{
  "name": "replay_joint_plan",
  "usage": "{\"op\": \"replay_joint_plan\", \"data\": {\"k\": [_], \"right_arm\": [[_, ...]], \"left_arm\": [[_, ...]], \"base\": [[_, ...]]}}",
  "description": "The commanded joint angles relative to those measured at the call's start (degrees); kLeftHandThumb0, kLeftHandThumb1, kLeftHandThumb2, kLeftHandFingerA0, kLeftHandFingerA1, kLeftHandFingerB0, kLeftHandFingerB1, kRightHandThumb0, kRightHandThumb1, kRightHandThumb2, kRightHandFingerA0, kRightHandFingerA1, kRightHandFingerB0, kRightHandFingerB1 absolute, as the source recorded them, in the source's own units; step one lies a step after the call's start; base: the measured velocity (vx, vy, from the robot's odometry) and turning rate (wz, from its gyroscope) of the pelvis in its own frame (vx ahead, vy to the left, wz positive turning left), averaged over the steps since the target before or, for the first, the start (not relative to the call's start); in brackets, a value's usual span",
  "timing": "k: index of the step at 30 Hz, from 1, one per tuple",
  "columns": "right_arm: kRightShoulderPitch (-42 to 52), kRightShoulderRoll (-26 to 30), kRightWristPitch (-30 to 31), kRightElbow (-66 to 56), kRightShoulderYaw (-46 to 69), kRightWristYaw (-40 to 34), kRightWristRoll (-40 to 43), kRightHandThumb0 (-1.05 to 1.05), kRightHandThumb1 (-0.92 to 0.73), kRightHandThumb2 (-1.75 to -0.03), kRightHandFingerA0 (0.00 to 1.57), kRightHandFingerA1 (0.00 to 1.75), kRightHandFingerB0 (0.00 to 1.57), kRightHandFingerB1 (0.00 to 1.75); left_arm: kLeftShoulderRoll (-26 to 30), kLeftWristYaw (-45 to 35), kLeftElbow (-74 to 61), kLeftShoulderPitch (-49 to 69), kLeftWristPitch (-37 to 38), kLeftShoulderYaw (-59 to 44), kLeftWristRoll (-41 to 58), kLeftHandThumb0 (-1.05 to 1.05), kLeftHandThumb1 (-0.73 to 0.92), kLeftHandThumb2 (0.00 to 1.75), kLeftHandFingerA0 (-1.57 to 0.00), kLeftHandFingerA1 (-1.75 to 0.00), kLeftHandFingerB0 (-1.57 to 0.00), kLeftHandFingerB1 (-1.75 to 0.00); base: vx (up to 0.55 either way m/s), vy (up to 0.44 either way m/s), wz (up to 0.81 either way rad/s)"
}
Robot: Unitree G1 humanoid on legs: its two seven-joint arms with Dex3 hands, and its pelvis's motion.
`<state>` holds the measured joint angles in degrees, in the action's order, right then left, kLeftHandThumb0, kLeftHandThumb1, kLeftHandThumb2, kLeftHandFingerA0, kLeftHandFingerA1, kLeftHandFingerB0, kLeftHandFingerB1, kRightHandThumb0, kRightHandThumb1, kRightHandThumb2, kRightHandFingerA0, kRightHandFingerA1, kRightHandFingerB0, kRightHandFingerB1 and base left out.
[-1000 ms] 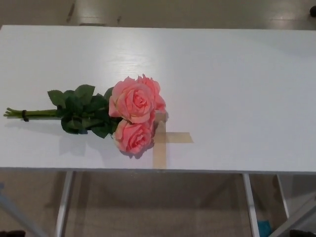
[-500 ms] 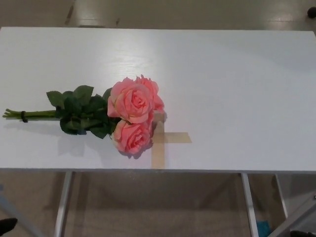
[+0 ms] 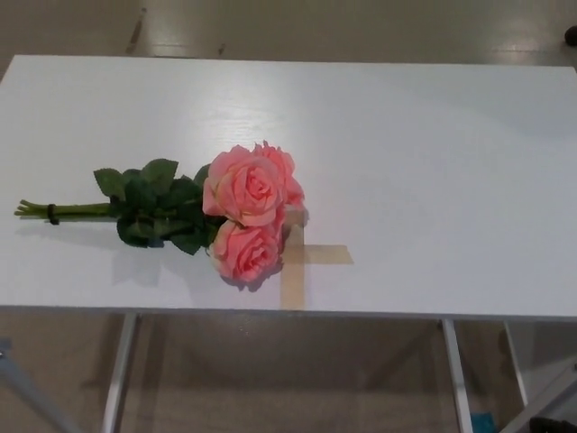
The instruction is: Use the left hand to pick up the rose and passes it to a human.
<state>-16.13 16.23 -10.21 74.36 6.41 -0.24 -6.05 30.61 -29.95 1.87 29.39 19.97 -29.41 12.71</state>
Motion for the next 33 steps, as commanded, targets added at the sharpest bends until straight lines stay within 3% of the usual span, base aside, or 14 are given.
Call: {"op": "replay_joint_plan", "data": {"k": [1, 6, 7, 13, 14, 16, 17, 20, 23, 24, 26, 30, 31, 33], "right_arm": [[-0.3, 0.8, 0.7, 0.7, -0.1, -0.4, -0.2, -0.56, -0.63, -0.94, 0.50, 0.57, 0.29, 0.47], [-0.5, 1.0, 0.7, 0.9, -0.5, -0.5, -0.3, -0.56, -0.63, -0.94, 0.50, 0.57, 0.29, 0.47], [-0.4, 1.0, 0.8, 0.9, -0.7, -0.6, -0.5, -0.52, -0.77, -0.64, 0.58, 0.44, 0.36, 0.32], [-0.4, 0.9, 0.9, 0.9, -1.3, -0.6, -0.6, -0.52, -0.77, -0.64, 0.58, 0.45, 0.35, 0.32], [-0.4, 1.0, 1.0, 1.0, -1.3, -0.5, -0.5, -0.52, -0.77, -0.64, 0.58, 0.45, 0.35, 0.32], [-0.3, 0.9, 1.1, 1.0, -1.4, -0.7, -0.5, -0.52, -0.77, -0.64, 0.58, 0.45, 0.35, 0.32], [-0.4, 0.8, 1.2, 1.0, -1.3, -0.7, -0.3, -0.52, -0.77, -0.64, 0.59, 0.45, 0.35, 0.32], [-0.6, 0.7, 1.6, 1.0, -0.9, -0.6, 0.1, -0.52, -0.77, -0.64, 0.59, 0.46, 0.36, 0.32], [-0.7, 0.7, 1.6, 1.0, -0.9, -0.6, 0.1, -0.52, -0.77, -0.64, 0.59, 0.46, 0.36, 0.32], [-0.7, 0.7, 1.6, 1.0, -0.9, -0.5, 0.0, -0.52, -0.77, -0.64, 0.59, 0.46, 0.36, 0.32], [-0.7, 0.9, 1.6, 1.0, -1.2, -0.7, -0.3, -0.52, -0.77, -0.64, 0.60, 0.46, 0.35, 0.32], [-0.7, 0.8, 1.5, 1.0, -1.5, -0.8, -0.5, -0.52, -0.77, -0.64, 0.61, 0.47, 0.35, 0.32], [-0.7, 0.7, 1.4, 1.0, -1.7, -0.8, -0.7, -0.52, -0.77, -0.64, 0.61, 0.47, 0.35, 0.32], [-0.7, 0.8, 1.4, 1.0, -1.7, -0.7, -0.6, -0.52, -0.77, -0.64, 0.61, 0.47, 0.35, 0.32]], "left_arm": [[-0.2, -1.4, -15.8, -0.5, 7.6, -8.3, 11.7, -0.24, 0.40, 0.52, -0.51, -0.40, -0.33, -0.32], [1.7, 2.2, -15.1, -10.2, 6.3, -8.8, 4.4, -0.45, 0.36, 0.62, -0.37, -0.45, -0.22, -0.35], [2.8, 3.1, -15.7, -12.9, 4.5, -7.7, 2.5, -0.52, 0.37, 0.65, -0.33, -0.44, -0.21, -0.36], [7.6, 4.5, -14.8, -22.9, 0.6, -3.3, -4.5, -0.62, 0.40, 0.70, -0.27, -0.41, -0.21, -0.37], [10.2, 4.8, -14.4, -27.9, -3.2, 0.0, -7.2, -0.55, 0.46, 0.55, -0.31, -0.34, -0.26, -0.29], [11.3, 4.9, -13.8, -30.5, -5.3, 2.0, -8.3, -0.51, 0.46, 0.54, -0.31, -0.35, -0.27, -0.30], [11.8, 4.9, -12.7, -32.5, -6.3, 3.7, -9.0, -0.24, 0.25, 0.84, -0.14, -0.52, -0.12, -0.50], [13.4, 3.8, -3.2, -41.6, -8.5, 11.0, -11.4, -0.26, 0.27, 0.85, -0.10, -0.50, -0.08, -0.49], [13.9, 4.1, -2.2, -42.3, -8.1, 11.7, -11.4, -0.26, 0.27, 0.85, -0.10, -0.50, -0.08, -0.49], [14.4, 4.1, 0.9, -45.5, -8.7, 14.2, -13.7, -0.54, 0.49, 0.55, -0.22, -0.30, -0.20, -0.28], [14.8, 4.4, 8.0, -53.6, -11.1, 21.1, -19.6, -0.53, 0.47, 0.55, -0.21, -0.30, -0.18, -0.28], [14.8, 5.1, 11.1, -57.0, -12.6, 24.5, -21.9, -0.50, 0.45, 0.54, -0.19, -0.29, -0.17, -0.28], [13.8, 5.7, 14.4, -61.1, -15.3, 28.5, -25.8, -0.28, 0.24, 0.82, 0.00, -0.47, 0.00, -0.46], [13.6, 6.4, 16.6, -62.6, -15.1, 30.0, -26.8, -0.28, 0.24, 0.82, 0.00, -0.47, 0.00, -0.46]], "base": [[0.00, 0.000, 0.00], [0.00, 0.000, 0.00], [0.00, 0.000, 0.00], [0.00, 0.000, 0.00], [0.00, 0.000, 0.00], [0.00, 0.000, 0.03], [0.00, 0.000, 0.00], [0.00, 0.000, 0.00], [0.00, 0.000, 0.00], [0.00, 0.000, 0.00], [0.00, 0.000, 0.04], [0.00, 0.000, 0.00], [0.00, 0.000, 0.00], [0.00, 0.000, 0.00]]}}
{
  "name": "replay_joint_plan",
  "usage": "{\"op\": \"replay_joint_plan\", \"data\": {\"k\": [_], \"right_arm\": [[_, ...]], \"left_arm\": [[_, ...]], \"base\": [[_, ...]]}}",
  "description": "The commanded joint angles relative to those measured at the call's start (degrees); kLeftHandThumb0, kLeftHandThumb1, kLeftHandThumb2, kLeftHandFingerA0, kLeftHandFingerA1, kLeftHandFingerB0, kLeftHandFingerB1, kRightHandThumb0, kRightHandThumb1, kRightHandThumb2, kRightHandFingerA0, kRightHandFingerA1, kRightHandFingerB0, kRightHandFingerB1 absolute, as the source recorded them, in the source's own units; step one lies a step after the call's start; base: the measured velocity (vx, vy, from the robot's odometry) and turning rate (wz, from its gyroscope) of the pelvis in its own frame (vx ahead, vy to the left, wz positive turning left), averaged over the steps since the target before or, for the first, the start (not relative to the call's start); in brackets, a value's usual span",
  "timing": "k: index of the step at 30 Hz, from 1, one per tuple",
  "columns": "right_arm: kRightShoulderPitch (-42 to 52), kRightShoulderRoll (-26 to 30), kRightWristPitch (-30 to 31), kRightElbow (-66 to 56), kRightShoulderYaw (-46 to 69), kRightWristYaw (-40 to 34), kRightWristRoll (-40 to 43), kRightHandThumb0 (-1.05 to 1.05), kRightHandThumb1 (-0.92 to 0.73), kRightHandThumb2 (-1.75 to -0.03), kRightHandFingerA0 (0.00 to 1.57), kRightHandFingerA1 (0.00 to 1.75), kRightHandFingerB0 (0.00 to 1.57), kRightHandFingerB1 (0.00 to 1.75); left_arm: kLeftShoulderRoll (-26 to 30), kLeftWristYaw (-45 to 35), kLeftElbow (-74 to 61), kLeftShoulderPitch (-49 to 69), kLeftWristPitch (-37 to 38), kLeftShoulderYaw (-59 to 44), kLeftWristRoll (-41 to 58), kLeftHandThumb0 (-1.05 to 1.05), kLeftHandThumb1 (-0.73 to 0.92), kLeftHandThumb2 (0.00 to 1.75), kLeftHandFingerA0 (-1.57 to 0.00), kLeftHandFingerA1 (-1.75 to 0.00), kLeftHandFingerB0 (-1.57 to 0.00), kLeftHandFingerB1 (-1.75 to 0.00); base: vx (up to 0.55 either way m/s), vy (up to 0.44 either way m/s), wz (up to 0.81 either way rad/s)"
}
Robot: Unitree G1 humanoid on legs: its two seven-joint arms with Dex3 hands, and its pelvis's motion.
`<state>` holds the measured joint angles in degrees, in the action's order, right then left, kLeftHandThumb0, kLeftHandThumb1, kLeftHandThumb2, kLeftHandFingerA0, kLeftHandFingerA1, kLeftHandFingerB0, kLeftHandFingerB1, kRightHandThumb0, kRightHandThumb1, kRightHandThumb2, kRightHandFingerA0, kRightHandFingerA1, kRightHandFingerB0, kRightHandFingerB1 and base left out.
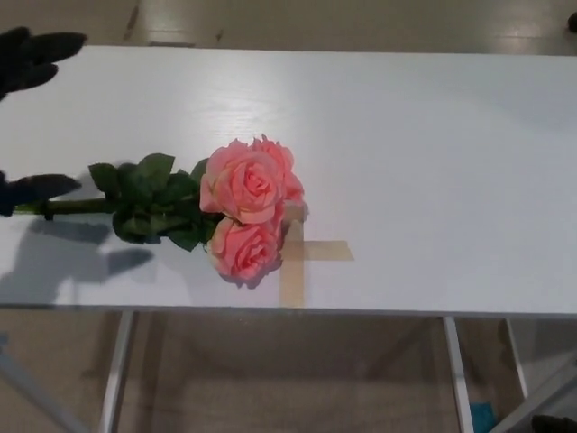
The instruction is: Use the left hand to pick up the rose and passes it to a human.
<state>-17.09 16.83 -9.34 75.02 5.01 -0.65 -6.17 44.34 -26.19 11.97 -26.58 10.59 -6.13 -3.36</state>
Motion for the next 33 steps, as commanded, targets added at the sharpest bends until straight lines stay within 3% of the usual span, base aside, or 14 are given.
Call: {"op": "replay_joint_plan", "data": {"k": [1, 8, 9, 17, 18, 19, 23, 24, 27, 28, 29, 30, 33], "right_arm": [[0.2, 0.2, 0.6, 0.3, -0.3, -0.3, -0.4, -0.52, -0.77, -0.64, 0.61, 0.47, 0.35, 0.32], [-0.4, 0.3, 0.8, 0.2, -0.1, -0.4, -0.1, -0.51, -0.77, -0.64, 0.61, 0.47, 0.35, 0.32], [-0.4, 0.3, 0.8, 0.1, 0.1, -0.2, 0.1, -0.50, -0.77, -0.64, 0.61, 0.47, 0.35, 0.32], [-0.8, 0.3, 0.6, 0.0, 0.0, -0.2, 0.0, -0.50, -0.77, -0.64, 0.60, 0.45, 0.35, 0.32], [-0.8, 0.3, 0.5, 0.0, 0.0, -0.1, 0.0, -0.51, -0.77, -0.64, 0.60, 0.45, 0.35, 0.32], [-0.8, 0.3, 0.5, -0.1, 0.1, 0.0, 0.1, -0.51, -0.77, -0.64, 0.60, 0.45, 0.35, 0.32], [-0.9, 0.3, 0.4, -0.1, 0.2, 0.1, 0.2, -0.51, -0.78, -0.63, 0.60, 0.46, 0.35, 0.32], [-0.8, 0.3, 0.3, -0.1, 0.2, 0.1, 0.2, -0.51, -0.78, -0.63, 0.59, 0.46, 0.35, 0.32], [-0.8, 0.3, 0.4, -0.1, 0.4, 0.0, 0.4, -0.51, -0.77, -0.64, 0.60, 0.45, 0.35, 0.32], [-0.7, 0.3, 0.3, -0.1, 0.5, 0.1, 0.4, -0.51, -0.77, -0.64, 0.60, 0.45, 0.35, 0.32], [-0.7, 0.3, 0.3, -0.1, 0.5, 0.1, 0.4, -0.51, -0.77, -0.64, 0.60, 0.45, 0.35, 0.32], [-0.6, 0.3, 0.2, 0.0, 0.6, 0.1, 0.4, -0.55, -0.63, -0.95, 0.51, 0.57, 0.28, 0.47], [-0.5, 0.2, 0.1, 0.0, 0.7, 0.1, 0.5, -0.54, -0.63, -0.95, 0.51, 0.57, 0.28, 0.47]], "left_arm": [[0.0, 2.8, 6.8, -6.9, -5.6, 7.1, -10.6, -0.28, 0.24, 0.82, 0.00, -0.47, 0.00, -0.46], [-3.3, 3.4, 15.3, -17.8, -11.9, 17.5, -18.9, -0.30, 0.21, 0.81, 0.00, -0.48, 0.00, -0.47], [-4.3, 3.3, 18.3, -19.9, -12.1, 19.3, -19.8, -0.62, 0.41, 0.65, -0.11, -0.33, -0.07, -0.31], [-7.2, 5.3, 25.1, -25.4, -12.8, 24.8, -22.7, -0.60, 0.39, 0.67, -0.10, -0.35, -0.07, -0.29], [-7.9, 5.6, 25.6, -25.9, -12.9, 25.3, -23.0, -0.55, 0.43, 0.54, -0.13, -0.28, -0.09, -0.26], [-8.5, 5.9, 26.4, -26.3, -13.0, 25.6, -23.1, -0.62, 0.40, 0.65, -0.09, -0.32, -0.07, -0.28], [-10.1, 6.9, 28.7, -27.4, -13.4, 26.6, -24.3, -0.53, 0.36, 0.73, -0.10, -0.39, 0.00, -0.33], [-10.6, 7.0, 29.4, -27.8, -13.4, 26.8, -24.5, -0.58, 0.41, 0.56, -0.13, -0.28, -0.08, -0.28], [-12.1, 8.0, 31.5, -28.3, -13.4, 27.4, -25.0, -0.59, 0.39, 0.67, -0.09, -0.34, -0.06, -0.33], [-13.0, 8.7, 32.2, -28.2, -13.6, 27.7, -25.5, -0.54, 0.43, 0.55, -0.13, -0.28, -0.09, -0.28], [-13.1, 8.8, 32.4, -28.3, -13.6, 27.7, -25.6, -0.54, 0.43, 0.55, -0.13, -0.28, -0.09, -0.28], [-13.6, 9.1, 33.3, -28.3, -13.6, 28.1, -25.9, -0.59, 0.38, 0.66, -0.09, -0.34, -0.07, -0.33], [-14.4, 8.7, 33.7, -27.8, -14.2, 29.1, -26.6, -0.60, 0.39, 0.68, -0.10, -0.36, -0.06, -0.31]], "base": [[0.00, 0.000, 0.00], [0.00, 0.000, 0.00], [0.00, 0.000, 0.00], [0.00, 0.000, 0.00], [0.00, 0.000, 0.00], [0.00, 0.000, 0.00], [0.00, 0.000, 0.00], [0.00, 0.000, 0.00], [0.00, 0.000, 0.00], [0.00, 0.000, 0.00], [0.00, 0.000, 0.00], [0.00, 0.000, 0.00], [0.00, 0.000, 0.00]]}}
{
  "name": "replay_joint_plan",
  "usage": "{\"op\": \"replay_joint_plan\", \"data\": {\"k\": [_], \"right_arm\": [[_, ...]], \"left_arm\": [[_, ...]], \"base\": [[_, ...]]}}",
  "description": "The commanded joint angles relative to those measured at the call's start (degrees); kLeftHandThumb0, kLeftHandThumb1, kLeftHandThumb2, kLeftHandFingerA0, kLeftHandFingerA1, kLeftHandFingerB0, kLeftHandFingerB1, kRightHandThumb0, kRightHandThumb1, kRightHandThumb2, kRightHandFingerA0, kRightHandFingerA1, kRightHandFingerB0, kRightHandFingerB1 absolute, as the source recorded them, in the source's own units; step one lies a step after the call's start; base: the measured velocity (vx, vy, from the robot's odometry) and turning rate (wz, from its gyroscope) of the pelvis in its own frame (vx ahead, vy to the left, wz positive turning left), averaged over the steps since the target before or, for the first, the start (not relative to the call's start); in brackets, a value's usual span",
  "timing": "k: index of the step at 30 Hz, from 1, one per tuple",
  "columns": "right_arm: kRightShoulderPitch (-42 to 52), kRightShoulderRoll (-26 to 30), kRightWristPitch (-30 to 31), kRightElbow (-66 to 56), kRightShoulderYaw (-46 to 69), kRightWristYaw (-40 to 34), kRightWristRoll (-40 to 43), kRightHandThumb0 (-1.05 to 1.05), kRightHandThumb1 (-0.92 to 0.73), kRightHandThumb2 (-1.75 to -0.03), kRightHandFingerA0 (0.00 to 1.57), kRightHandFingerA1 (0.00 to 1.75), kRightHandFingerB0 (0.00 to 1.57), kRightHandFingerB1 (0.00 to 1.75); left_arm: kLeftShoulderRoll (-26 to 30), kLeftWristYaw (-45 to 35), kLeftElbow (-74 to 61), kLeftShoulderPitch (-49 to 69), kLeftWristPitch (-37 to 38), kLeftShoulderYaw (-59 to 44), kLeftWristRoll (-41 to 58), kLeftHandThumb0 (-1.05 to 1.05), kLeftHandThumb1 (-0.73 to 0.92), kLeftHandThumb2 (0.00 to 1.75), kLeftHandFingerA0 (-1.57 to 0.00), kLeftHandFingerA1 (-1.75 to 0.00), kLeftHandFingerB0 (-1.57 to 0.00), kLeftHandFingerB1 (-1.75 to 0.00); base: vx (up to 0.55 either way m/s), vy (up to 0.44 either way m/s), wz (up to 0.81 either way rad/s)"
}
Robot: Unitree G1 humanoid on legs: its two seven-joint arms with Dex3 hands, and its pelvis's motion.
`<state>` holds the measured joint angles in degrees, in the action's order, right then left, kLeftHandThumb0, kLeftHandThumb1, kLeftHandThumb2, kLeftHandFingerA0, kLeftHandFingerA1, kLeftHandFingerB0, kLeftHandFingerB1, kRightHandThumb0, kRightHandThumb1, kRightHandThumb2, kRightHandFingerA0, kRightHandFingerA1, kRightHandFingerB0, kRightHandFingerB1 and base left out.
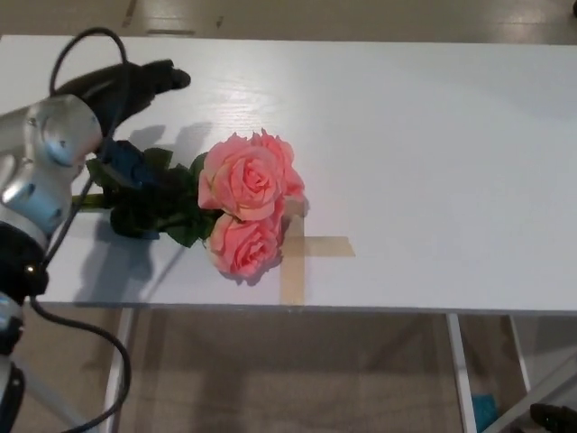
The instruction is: Use the left hand to pick up the rose and passes it to a human.
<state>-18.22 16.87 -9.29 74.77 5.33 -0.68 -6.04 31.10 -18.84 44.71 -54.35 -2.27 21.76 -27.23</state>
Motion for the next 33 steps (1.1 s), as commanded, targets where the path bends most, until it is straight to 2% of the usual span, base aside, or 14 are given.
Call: {"op": "replay_joint_plan", "data": {"k": [1, 9, 10, 11, 16, 17, 20, 25, 26, 28, 29, 30, 31, 33], "right_arm": [[0.6, 0.2, 0.1, 0.3, 0.4, 0.1, 0.3, -0.54, -0.63, -0.95, 0.51, 0.57, 0.28, 0.47], [0.6, 0.3, 0.1, 0.2, 0.6, 0.5, 0.3, -0.55, -0.64, -0.94, 0.51, 0.57, 0.28, 0.47], [0.6, 0.3, 0.1, 0.2, 0.6, 0.5, 0.3, -0.51, -0.77, -0.64, 0.60, 0.44, 0.36, 0.32], [0.6, 0.3, 0.1, 0.2, 0.6, 0.4, 0.4, -0.51, -0.77, -0.63, 0.60, 0.44, 0.36, 0.32], [0.6, 0.2, 0.1, 0.3, 0.4, 0.3, 0.1, -0.51, -0.77, -0.64, 0.60, 0.44, 0.36, 0.32], [0.5, 0.2, 0.2, 0.3, 0.4, 0.2, 0.1, -0.55, -0.64, -0.94, 0.51, 0.57, 0.28, 0.47], [0.3, 0.1, 0.2, 0.2, 0.3, 0.2, 0.1, -0.55, -0.64, -0.94, 0.51, 0.57, 0.28, 0.47], [0.2, 0.1, 0.1, 0.0, 0.4, 0.3, 0.3, -0.55, -0.64, -0.94, 0.51, 0.57, 0.29, 0.47], [0.0, 0.1, 0.1, -0.1, 0.5, 0.4, 0.4, -0.52, -0.77, -0.63, 0.60, 0.44, 0.36, 0.32], [-0.2, 0.1, 0.1, -0.1, 0.5, 0.5, 0.4, -0.52, -0.77, -0.63, 0.60, 0.44, 0.36, 0.32], [-0.4, 0.1, 0.1, -0.1, 0.5, 0.5, 0.3, -0.55, -0.63, -0.94, 0.51, 0.57, 0.29, 0.47], [-0.5, 0.2, 0.1, -0.1, 0.4, 0.5, 0.3, -0.55, -0.64, -0.94, 0.51, 0.57, 0.29, 0.47], [-0.7, 0.3, 0.1, -0.1, 0.4, 0.5, 0.2, -0.56, -0.64, -0.94, 0.51, 0.57, 0.29, 0.47], [-0.9, 0.3, 0.1, 0.0, 0.3, 0.5, 0.1, -0.56, -0.64, -0.94, 0.51, 0.57, 0.29, 0.47]], "left_arm": [[-1.2, 1.2, 0.7, 0.1, -1.5, 1.2, -2.8, -0.60, 0.39, 0.68, -0.10, -0.36, -0.06, -0.31], [-2.2, 0.5, -1.1, 2.4, -2.6, 2.5, -3.8, -0.59, 0.39, 0.66, -0.10, -0.35, -0.07, -0.30], [-2.4, 0.4, -0.8, 2.6, -2.4, 2.8, -3.9, -0.58, 0.39, 0.67, -0.11, -0.36, -0.06, -0.30], [-2.5, 0.4, -0.6, 2.9, -2.3, 2.9, -3.9, -0.30, 0.21, 0.81, 0.00, -0.48, 0.00, -0.49], [-3.3, 0.8, 0.2, 4.3, -1.5, 3.0, -3.8, -0.29, 0.22, 0.81, 0.00, -0.47, -0.01, -0.49], [-3.8, 0.8, 0.3, 4.6, -1.8, 3.4, -4.1, -0.56, 0.37, 0.68, -0.20, -0.40, -0.06, -0.28], [-4.5, 0.9, 0.8, 5.1, -1.9, 3.8, -4.7, -0.59, 0.39, 0.67, -0.24, -0.40, -0.08, -0.29], [-5.9, 0.2, 3.6, 4.9, -1.6, 4.9, -4.9, -0.56, 0.40, 0.67, -0.29, -0.41, -0.12, -0.35], [-6.0, 0.1, 4.3, 4.6, -1.3, 5.6, -5.6, -0.54, 0.41, 0.68, -0.34, -0.43, -0.19, -0.37], [-5.9, 0.1, 5.0, 4.2, -0.7, 6.5, -6.3, -0.45, 0.50, 0.55, -0.53, -0.39, -0.28, -0.31], [-5.8, 0.2, 5.3, 3.9, -0.3, 7.2, -7.0, -0.42, 0.52, 0.56, -0.62, -0.44, -0.30, -0.31], [-6.0, 1.1, 5.7, 3.9, 0.0, 7.7, -7.4, -0.45, 0.45, 0.73, -0.66, -0.75, -0.30, -0.42], [-6.1, 2.2, 5.9, 4.0, 0.2, 8.1, -7.9, -0.34, 0.59, 0.59, -0.66, -0.95, -0.41, -0.34], [-6.2, 3.9, 5.8, 4.4, 0.3, 8.7, -8.6, -0.29, 0.64, 0.59, -0.63, -1.13, -0.49, -0.36]], "base": [[0.00, 0.000, 0.00], [0.00, 0.000, 0.00], [0.00, 0.000, 0.00], [0.00, 0.000, 0.00], [0.00, 0.000, 0.00], [0.00, 0.000, 0.00], [0.00, 0.000, 0.00], [0.00, 0.000, 0.00], [0.00, 0.000, 0.00], [0.00, 0.000, 0.00], [0.00, 0.000, 0.00], [0.00, 0.000, 0.00], [0.00, 0.000, 0.00], [0.00, 0.000, 0.00]]}}
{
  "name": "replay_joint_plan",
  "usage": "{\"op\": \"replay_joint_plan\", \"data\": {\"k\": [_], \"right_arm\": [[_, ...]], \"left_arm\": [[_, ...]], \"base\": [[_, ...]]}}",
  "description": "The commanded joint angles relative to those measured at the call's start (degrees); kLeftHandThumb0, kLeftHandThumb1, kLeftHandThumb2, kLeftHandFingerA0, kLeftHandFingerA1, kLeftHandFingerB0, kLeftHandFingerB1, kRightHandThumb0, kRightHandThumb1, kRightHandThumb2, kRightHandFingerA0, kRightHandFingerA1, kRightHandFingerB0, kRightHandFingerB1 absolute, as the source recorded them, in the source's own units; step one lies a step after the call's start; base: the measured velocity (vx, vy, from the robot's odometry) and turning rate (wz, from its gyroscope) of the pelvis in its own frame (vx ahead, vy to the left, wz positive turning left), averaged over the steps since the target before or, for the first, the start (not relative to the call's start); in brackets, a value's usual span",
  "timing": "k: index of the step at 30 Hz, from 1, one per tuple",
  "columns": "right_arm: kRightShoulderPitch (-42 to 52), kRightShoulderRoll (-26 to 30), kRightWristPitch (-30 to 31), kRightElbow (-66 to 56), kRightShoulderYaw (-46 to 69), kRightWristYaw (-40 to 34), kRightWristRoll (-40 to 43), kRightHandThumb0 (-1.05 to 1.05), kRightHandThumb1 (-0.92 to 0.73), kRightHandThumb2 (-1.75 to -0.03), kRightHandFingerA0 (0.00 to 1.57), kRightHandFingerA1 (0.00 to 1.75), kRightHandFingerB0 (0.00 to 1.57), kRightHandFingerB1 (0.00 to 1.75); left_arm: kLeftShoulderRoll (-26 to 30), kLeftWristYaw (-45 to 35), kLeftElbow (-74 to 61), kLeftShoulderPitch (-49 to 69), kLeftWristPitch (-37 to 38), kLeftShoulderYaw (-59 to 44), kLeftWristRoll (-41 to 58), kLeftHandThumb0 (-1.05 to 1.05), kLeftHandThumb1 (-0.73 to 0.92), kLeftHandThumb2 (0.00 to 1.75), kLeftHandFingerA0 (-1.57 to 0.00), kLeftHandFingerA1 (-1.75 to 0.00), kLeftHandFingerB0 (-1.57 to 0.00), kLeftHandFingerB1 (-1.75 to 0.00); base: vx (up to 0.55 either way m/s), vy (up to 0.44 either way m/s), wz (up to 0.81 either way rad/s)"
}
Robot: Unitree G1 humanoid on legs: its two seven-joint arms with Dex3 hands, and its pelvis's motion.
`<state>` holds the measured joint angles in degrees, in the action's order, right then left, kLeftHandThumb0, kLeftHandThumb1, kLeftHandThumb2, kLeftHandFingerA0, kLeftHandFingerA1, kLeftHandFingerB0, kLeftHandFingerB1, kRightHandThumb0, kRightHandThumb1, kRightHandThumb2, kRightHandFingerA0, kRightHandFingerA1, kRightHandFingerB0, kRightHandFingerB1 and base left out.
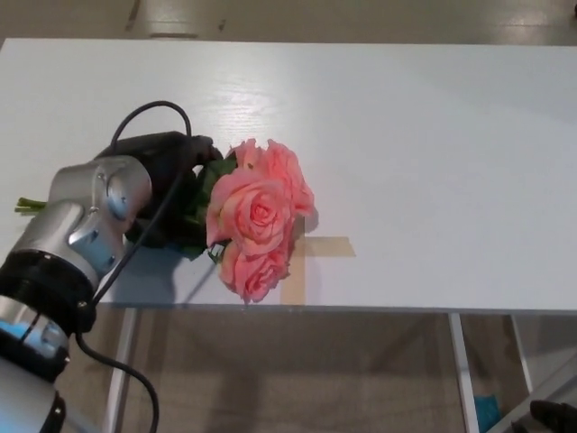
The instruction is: Use the left hand to pick up the rose and passes it to a human.
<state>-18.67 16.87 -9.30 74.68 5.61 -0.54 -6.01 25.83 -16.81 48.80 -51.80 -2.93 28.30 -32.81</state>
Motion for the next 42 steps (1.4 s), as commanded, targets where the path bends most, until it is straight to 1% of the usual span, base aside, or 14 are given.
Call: {"op": "replay_joint_plan", "data": {"k": [1, 4, 7, 10, 11, 12, 13, 18, 23, 26, 31, 34, 41, 42], "right_arm": [[-0.4, 0.3, 0.0, 0.1, 0.0, 0.3, 0.1, -0.56, -0.64, -0.94, 0.51, 0.57, 0.29, 0.47], [-0.5, 0.3, 0.1, 0.1, -0.1, 0.2, 0.0, -0.55, -0.63, -0.94, 0.51, 0.57, 0.28, 0.47], [-0.7, 0.3, 0.2, 0.2, -0.2, 0.2, -0.1, -0.55, -0.63, -0.94, 0.51, 0.57, 0.28, 0.47], [-0.7, 0.3, 0.2, 0.1, 0.0, 0.3, 0.1, -0.55, -0.63, -0.95, 0.51, 0.57, 0.28, 0.47], [-0.7, 0.3, 0.2, 0.1, 0.1, 0.4, 0.2, -0.55, -0.63, -0.95, 0.51, 0.57, 0.29, 0.47], [-0.8, 0.3, 0.3, 0.1, 0.0, 0.4, 0.2, -0.52, -0.78, -0.63, 0.60, 0.44, 0.36, 0.32], [-0.9, 0.3, 0.4, 0.1, 0.0, 0.4, 0.2, -0.56, -0.64, -0.94, 0.52, 0.58, 0.30, 0.47], [-0.7, 0.3, 0.4, 0.0, 0.1, 0.4, 0.3, -0.57, -0.64, -0.94, 0.53, 0.58, 0.30, 0.47], [-1.0, 0.3, 0.4, 0.1, 0.2, 0.5, 0.4, -0.56, -0.64, -0.94, 0.53, 0.58, 0.30, 0.47], [-1.1, 0.2, 0.6, 0.1, 0.4, 0.4, 0.5, -0.57, -0.64, -0.94, 0.53, 0.58, 0.31, 0.47], [-1.2, 0.3, 0.7, 0.2, 0.2, 0.3, 0.2, -0.57, -0.64, -0.94, 0.53, 0.58, 0.32, 0.48], [-1.1, 0.4, 0.6, 0.1, 0.2, 0.4, 0.2, -0.57, -0.64, -0.94, 0.53, 0.58, 0.32, 0.48], [-1.1, 0.4, 0.9, 0.3, 0.0, 0.1, 0.1, -0.55, -0.63, -0.95, 0.51, 0.58, 0.32, 0.48], [-1.2, 0.4, 1.1, 0.3, 0.0, 0.1, 0.0, -0.52, -0.77, -0.64, 0.59, 0.44, 0.40, 0.33]], "left_arm": [[-0.9, 2.7, 1.2, 2.2, 1.1, 2.5, -3.4, -0.27, 0.68, 0.60, -0.69, -1.13, -0.57, -0.38], [-1.1, 3.3, 1.0, 2.4, 0.9, 3.4, -4.3, -0.20, 0.75, 0.63, -1.06, -0.73, -0.76, -0.47], [-1.3, 4.0, 0.9, 2.6, 1.2, 3.1, -4.1, -0.19, 0.76, 0.62, -1.03, -0.83, -0.80, -0.49], [-1.5, 5.0, 0.8, 3.0, 1.8, 2.2, -3.3, -0.19, 0.79, 0.64, -0.92, -0.61, -0.64, -0.43], [-1.4, 5.4, 0.6, 3.2, 2.1, 2.0, -3.2, -0.19, 0.79, 0.63, -0.88, -0.63, -0.62, -0.42], [-1.4, 6.2, 0.3, 3.4, 2.5, 1.7, -3.1, -0.20, 0.79, 0.63, -0.84, -0.67, -0.63, -0.42], [-1.4, 6.8, 0.1, 3.8, 2.9, 1.3, -2.9, -0.21, 0.78, 0.63, -0.84, -0.75, -0.62, -0.42], [-1.7, 7.7, -0.8, 4.8, 3.5, 0.0, -2.4, -0.21, 0.79, 0.63, -0.85, -0.72, -0.65, -0.43], [-2.2, 10.2, -0.1, 5.3, 5.2, -1.8, -1.8, -0.24, 0.77, 0.64, -0.78, -1.02, -0.66, -0.44], [-2.7, 11.2, 0.4, 5.5, 5.7, -3.0, -1.4, -0.23, 0.79, 0.63, -0.82, -0.96, -0.65, -0.43], [-3.4, 12.3, 0.5, 5.5, 6.4, -7.2, 1.4, -0.22, 0.78, 0.63, -0.73, -1.15, -0.65, -0.43], [-4.3, 12.4, -0.3, 4.8, 6.1, -10.7, 3.5, -0.21, 0.77, 0.66, -0.66, -1.45, -0.83, -0.65], [-5.7, 12.5, -4.3, 5.0, 5.9, -15.8, 6.1, -0.18, 0.80, 0.61, -0.59, -1.59, -0.76, -0.94], [-5.7, 12.3, -5.3, 5.2, 5.6, -16.1, 6.1, -0.18, 0.81, 0.60, -0.59, -1.60, -0.77, -0.88]], "base": [[0.00, 0.000, 0.00], [0.00, 0.000, 0.00], [0.00, 0.000, 0.00], [0.00, 0.000, 0.00], [0.00, 0.000, 0.00], [0.00, 0.000, 0.00], [0.00, 0.000, 0.00], [0.00, 0.000, 0.00], [0.00, 0.000, 0.00], [0.00, 0.000, 0.00], [0.00, 0.000, 0.00], [0.00, 0.000, 0.00], [0.00, 0.000, 0.00], [0.00, 0.000, 0.00]]}}
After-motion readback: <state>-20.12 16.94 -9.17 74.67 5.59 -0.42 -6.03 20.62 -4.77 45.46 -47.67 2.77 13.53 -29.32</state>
